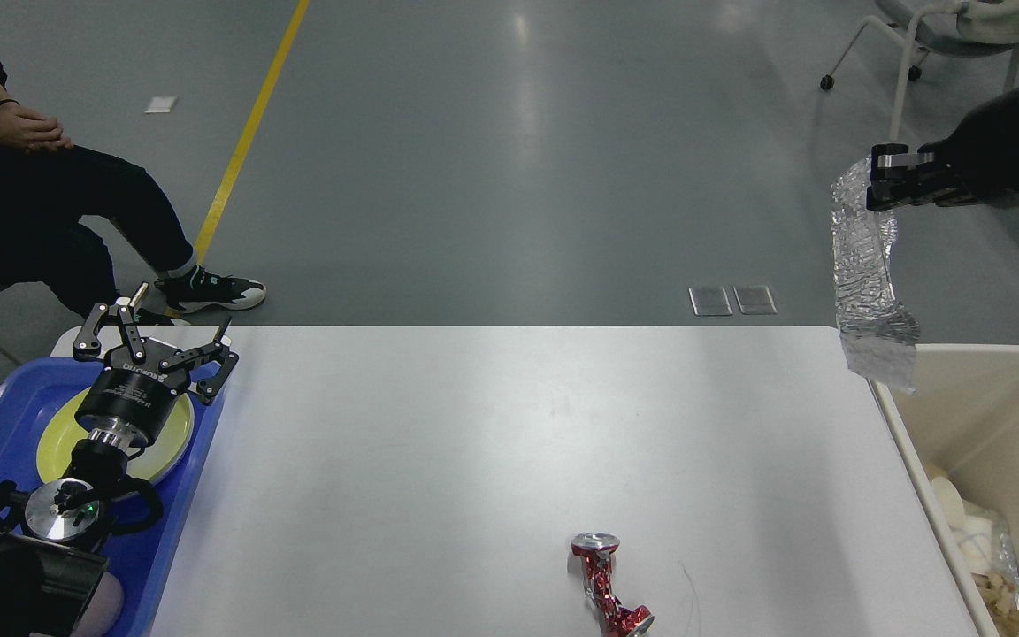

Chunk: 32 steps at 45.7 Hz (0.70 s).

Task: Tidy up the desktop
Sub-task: 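Lift the foil wrapper over the white bin and release it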

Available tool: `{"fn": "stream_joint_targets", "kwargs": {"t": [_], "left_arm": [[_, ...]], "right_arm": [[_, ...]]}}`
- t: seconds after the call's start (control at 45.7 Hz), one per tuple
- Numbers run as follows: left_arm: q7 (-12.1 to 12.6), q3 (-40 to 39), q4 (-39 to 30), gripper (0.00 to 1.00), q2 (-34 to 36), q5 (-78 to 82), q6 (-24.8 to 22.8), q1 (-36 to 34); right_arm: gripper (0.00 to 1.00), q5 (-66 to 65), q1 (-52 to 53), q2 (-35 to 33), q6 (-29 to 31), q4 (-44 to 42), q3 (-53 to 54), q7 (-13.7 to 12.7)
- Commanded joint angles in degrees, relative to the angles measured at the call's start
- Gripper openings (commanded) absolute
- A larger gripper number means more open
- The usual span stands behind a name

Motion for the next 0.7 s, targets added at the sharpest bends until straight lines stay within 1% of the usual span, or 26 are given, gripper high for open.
{"fn": "stream_joint_targets", "kwargs": {"t": [0.0, 0.109, 0.175, 0.284, 0.394, 0.481, 0.591, 0.678], "left_arm": [[0.0, 0.0, 0.0, 0.97, 0.0, 0.04, 0.0, 0.09], [0.0, 0.0, 0.0, 0.97, 0.0, 0.04, 0.0, 0.0], [0.0, 0.0, 0.0, 0.97, 0.0, 0.04, 0.0, 0.09], [0.0, 0.0, 0.0, 0.96, 0.0, -0.05, 0.0, 0.0], [0.0, 0.0, 0.08, 0.97, 0.0, 0.04, 0.0, 0.0], [0.0, 0.0, 0.0, 0.96, 0.0, 0.04, 0.0, 0.09], [0.0, 0.0, 0.0, 0.96, 0.0, 0.04, 0.0, 0.09], [0.0, 0.0, 0.0, 0.96, 0.0, 0.04, 0.0, 0.09]], "right_arm": [[0.0, -0.07, 3.63, -1.42, 0.83, -1.32, -0.39, -0.05], [0.0, -0.07, 1.44, -1.76, 0.83, -5.45, -1.53, -0.05], [0.0, -0.16, -1.89, -3.52, 0.39, -7.65, -2.05, -0.23], [0.0, -0.16, -9.53, -5.54, 0.22, -13.53, -2.06, -0.58], [0.0, 0.28, -19.98, -6.33, -1.1, -20.47, -1.53, -0.67], [0.0, 0.37, -28.07, -7.74, -3.91, -25.31, -0.56, -0.67], [0.0, 0.45, -39.14, -7.92, -10.23, -29.27, 0.67, -0.67], [0.0, 0.8, -49.25, -7.31, -14.54, -35.15, 2.33, -0.67]]}}
